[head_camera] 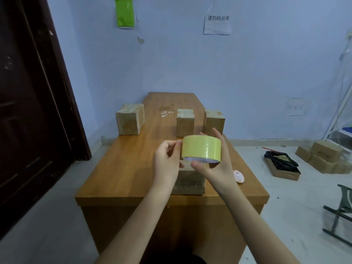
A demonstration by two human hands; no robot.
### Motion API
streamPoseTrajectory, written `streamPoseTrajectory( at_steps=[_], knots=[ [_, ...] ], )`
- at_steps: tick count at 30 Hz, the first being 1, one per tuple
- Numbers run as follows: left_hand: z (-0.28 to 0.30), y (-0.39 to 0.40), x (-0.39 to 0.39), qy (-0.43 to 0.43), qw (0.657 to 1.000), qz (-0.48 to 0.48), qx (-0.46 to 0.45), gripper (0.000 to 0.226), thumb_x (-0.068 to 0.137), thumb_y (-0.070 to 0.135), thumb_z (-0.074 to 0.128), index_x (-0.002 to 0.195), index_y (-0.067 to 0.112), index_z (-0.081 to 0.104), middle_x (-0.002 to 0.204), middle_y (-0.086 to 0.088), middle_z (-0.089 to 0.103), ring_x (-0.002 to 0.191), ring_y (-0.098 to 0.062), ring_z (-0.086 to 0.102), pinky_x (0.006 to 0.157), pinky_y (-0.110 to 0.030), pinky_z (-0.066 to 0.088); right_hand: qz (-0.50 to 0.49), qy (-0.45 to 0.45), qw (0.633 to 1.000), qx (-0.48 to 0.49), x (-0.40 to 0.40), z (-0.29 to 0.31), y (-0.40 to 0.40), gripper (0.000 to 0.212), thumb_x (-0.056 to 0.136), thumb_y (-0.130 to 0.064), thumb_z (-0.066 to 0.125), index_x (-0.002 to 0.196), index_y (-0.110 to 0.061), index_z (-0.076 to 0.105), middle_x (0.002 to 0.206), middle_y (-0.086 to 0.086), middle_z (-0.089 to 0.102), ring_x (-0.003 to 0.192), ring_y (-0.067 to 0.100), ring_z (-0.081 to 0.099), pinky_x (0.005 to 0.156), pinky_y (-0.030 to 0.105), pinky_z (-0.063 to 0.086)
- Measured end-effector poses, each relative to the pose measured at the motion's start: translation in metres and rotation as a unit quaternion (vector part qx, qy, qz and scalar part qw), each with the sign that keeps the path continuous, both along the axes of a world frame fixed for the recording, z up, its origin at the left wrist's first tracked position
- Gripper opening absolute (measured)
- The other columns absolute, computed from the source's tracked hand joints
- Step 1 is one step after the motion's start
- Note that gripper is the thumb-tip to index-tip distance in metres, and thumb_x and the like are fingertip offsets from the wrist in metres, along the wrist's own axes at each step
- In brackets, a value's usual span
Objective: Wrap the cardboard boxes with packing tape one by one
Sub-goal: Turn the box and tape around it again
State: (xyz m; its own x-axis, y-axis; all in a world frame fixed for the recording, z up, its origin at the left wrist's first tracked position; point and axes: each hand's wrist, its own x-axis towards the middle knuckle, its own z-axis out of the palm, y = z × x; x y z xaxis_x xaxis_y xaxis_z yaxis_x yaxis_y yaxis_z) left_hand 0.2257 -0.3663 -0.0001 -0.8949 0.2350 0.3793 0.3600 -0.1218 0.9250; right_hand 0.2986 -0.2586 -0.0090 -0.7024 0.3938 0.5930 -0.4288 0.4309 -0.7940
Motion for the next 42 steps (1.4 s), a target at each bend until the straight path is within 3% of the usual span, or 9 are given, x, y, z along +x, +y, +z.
streamPoseTrajectory(
  at_steps=[3, 4, 10, 17, 23, 28, 32, 35, 42],
  knots=[
    [-0.002, -0.002, -0.007, -0.005, 1.0, 0.025, -0.01, 0.018, 0.094, 0.031, 0.05, 0.09, 0.015, 0.059, 0.083, -0.003, 0.065, 0.068, -0.013, 0.061, 0.05, -0.02, 0.049, -0.068, -0.009, 0.996, -0.049, -0.021, -0.007, -0.006, 0.03, 0.089, -0.016, 0.062, 0.106, -0.036, 0.048, 0.1, -0.022, 0.053, 0.089, -0.02, 0.052, 0.068, 0.0, 0.043],
    [-0.004, -0.003, -0.01, 0.007, 0.999, 0.038, -0.019, 0.018, 0.094, 0.03, 0.05, 0.086, 0.016, 0.057, 0.081, -0.003, 0.064, 0.068, -0.013, 0.061, 0.053, -0.022, 0.05, -0.083, -0.017, 0.995, -0.048, -0.026, -0.009, -0.006, 0.029, 0.094, -0.007, 0.053, 0.098, -0.035, 0.049, 0.09, -0.021, 0.055, 0.082, -0.017, 0.054, 0.064, 0.001, 0.042],
    [-0.015, -0.01, -0.027, 0.064, 0.987, 0.099, -0.107, 0.017, 0.095, 0.023, 0.051, 0.08, 0.014, 0.054, 0.075, -0.002, 0.061, 0.071, -0.017, 0.059, 0.057, -0.032, 0.048, -0.093, -0.063, 0.993, 0.045, -0.035, -0.007, -0.002, 0.035, 0.091, 0.006, 0.041, 0.102, -0.027, 0.041, 0.084, -0.012, 0.057, 0.074, -0.008, 0.055, 0.054, 0.007, 0.042],
    [-0.009, -0.03, -0.05, 0.059, 0.978, 0.139, -0.144, 0.021, 0.096, 0.03, 0.048, 0.079, 0.018, 0.055, 0.072, 0.002, 0.059, 0.067, -0.008, 0.055, 0.052, -0.014, 0.037, -0.194, -0.105, 0.957, 0.188, -0.021, 0.006, 0.019, 0.035, 0.09, 0.003, 0.049, 0.117, -0.019, 0.046, 0.088, -0.008, 0.055, 0.073, 0.007, 0.052, 0.058, 0.011, 0.038],
    [-0.025, -0.04, -0.056, 0.017, 0.985, 0.056, -0.16, 0.03, 0.094, 0.034, 0.05, 0.076, 0.013, 0.063, 0.062, 0.01, 0.059, 0.059, -0.005, 0.054, 0.059, -0.024, 0.041, -0.189, -0.13, 0.945, 0.231, -0.009, 0.009, 0.029, 0.042, 0.093, -0.004, 0.046, 0.13, -0.023, 0.049, 0.103, -0.002, 0.058, 0.089, 0.02, 0.055, 0.074, 0.038, 0.051],
    [-0.033, -0.032, -0.056, 0.017, 0.974, 0.106, -0.199, 0.032, 0.094, 0.04, 0.048, 0.07, 0.019, 0.055, 0.061, 0.006, 0.056, 0.057, -0.007, 0.053, 0.051, -0.017, 0.034, -0.146, -0.115, 0.962, 0.201, -0.022, 0.008, 0.028, 0.05, 0.09, 0.004, 0.044, 0.128, -0.027, 0.052, 0.106, 0.002, 0.053, 0.088, 0.003, 0.048, 0.07, 0.01, 0.04],
    [-0.04, -0.026, -0.057, 0.043, 0.955, 0.139, -0.259, 0.032, 0.096, 0.04, 0.044, 0.073, 0.019, 0.052, 0.065, 0.005, 0.056, 0.06, -0.007, 0.053, 0.05, -0.018, 0.031, -0.122, -0.111, 0.972, 0.168, -0.029, 0.009, 0.032, 0.059, 0.084, 0.013, 0.042, 0.119, -0.031, 0.06, 0.098, 0.007, 0.055, 0.088, 0.012, 0.053, 0.073, 0.024, 0.047],
    [-0.044, -0.025, -0.058, 0.058, 0.947, 0.148, -0.28, 0.033, 0.096, 0.04, 0.043, 0.075, 0.017, 0.052, 0.065, 0.004, 0.054, 0.058, -0.008, 0.051, 0.049, -0.019, 0.032, -0.123, -0.111, 0.968, 0.187, -0.032, 0.008, 0.033, 0.061, 0.081, 0.015, 0.041, 0.117, -0.03, 0.062, 0.092, 0.006, 0.055, 0.084, 0.006, 0.05, 0.062, 0.009, 0.038],
    [-0.05, -0.024, -0.06, 0.07, 0.94, 0.147, -0.301, 0.032, 0.096, 0.041, 0.041, 0.073, 0.02, 0.049, 0.061, 0.006, 0.05, 0.052, -0.007, 0.046, 0.045, -0.017, 0.027, -0.13, -0.116, 0.963, 0.207, -0.033, 0.011, 0.031, 0.064, 0.079, 0.018, 0.042, 0.119, -0.027, 0.063, 0.085, 0.002, 0.051, 0.077, 0.006, 0.046, 0.059, 0.009, 0.035]
  ],
)
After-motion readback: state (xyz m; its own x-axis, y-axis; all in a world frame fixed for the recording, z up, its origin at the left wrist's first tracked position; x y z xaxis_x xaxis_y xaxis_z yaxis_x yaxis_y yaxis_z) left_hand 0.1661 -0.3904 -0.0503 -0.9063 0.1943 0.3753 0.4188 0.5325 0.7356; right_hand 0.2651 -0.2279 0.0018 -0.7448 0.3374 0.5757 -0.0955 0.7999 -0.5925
